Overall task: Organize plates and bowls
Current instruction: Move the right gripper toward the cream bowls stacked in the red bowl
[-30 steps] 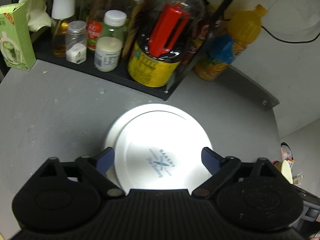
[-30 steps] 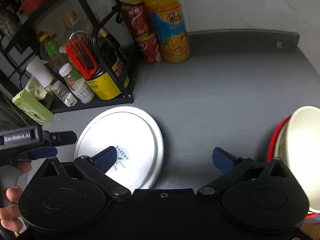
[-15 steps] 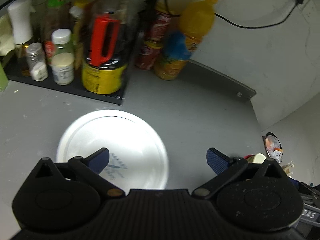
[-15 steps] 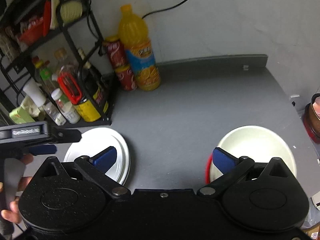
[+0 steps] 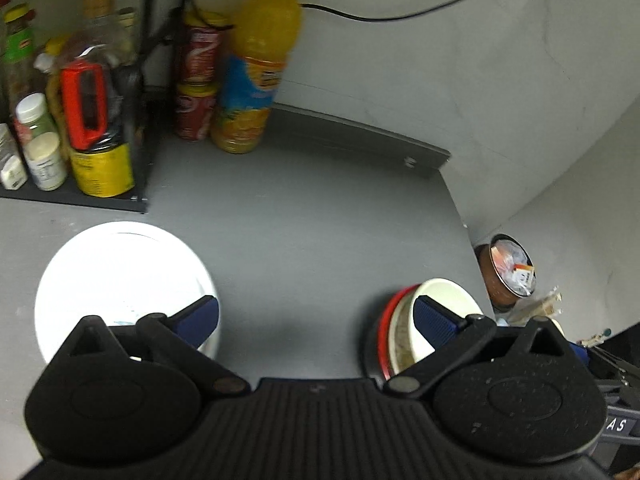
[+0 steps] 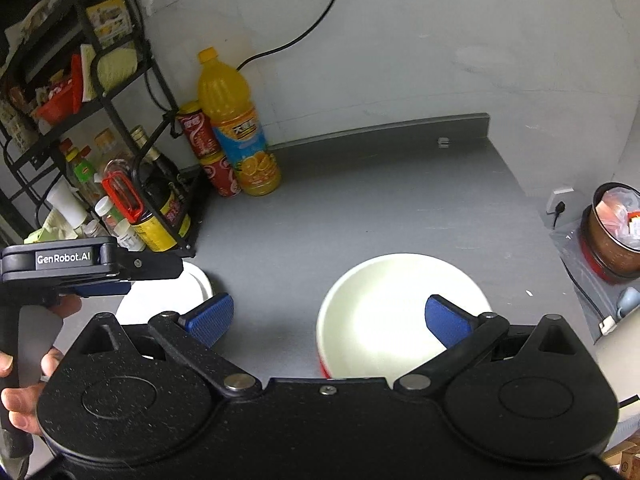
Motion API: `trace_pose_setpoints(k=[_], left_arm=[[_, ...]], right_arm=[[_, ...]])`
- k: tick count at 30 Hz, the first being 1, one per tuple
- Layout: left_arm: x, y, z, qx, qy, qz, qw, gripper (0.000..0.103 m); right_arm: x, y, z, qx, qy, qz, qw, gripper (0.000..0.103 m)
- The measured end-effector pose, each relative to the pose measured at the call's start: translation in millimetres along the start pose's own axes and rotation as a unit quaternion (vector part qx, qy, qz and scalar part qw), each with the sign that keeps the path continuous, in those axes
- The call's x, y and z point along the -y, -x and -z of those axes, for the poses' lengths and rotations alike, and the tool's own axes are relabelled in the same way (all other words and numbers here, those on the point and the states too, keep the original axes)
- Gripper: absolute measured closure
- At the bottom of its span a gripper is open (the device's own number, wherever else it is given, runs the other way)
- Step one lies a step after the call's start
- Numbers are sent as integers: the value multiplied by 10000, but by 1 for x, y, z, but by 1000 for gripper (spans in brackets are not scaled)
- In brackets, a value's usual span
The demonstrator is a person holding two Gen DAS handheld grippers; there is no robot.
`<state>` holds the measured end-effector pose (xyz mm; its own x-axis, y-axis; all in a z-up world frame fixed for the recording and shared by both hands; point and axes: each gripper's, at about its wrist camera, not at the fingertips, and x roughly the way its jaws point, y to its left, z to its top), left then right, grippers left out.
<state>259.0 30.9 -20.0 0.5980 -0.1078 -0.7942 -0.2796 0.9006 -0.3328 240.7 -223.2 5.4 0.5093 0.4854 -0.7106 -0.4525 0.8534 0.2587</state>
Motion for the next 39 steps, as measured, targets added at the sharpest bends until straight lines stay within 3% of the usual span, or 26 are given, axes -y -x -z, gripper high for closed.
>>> trace_pose_setpoints(k=[13,22,31,39], left_arm=[[65,-24,24,-223,-203,12,9995,1],[72,-62,42,-626,90,-6,9980,4],[72,-99,52,-887,402,-173,9951,17],[70,-130,47,-1206,849,-201,9889,45]], right_arm=[[75,12,18,-71,-561,50,9984,0],[111,-7,32,-328,-922,-6,9952,1],[137,-34,42,-690,-1301,-162,9890,17],[147,-68,45,-1055,-1515,-363,9821,30]])
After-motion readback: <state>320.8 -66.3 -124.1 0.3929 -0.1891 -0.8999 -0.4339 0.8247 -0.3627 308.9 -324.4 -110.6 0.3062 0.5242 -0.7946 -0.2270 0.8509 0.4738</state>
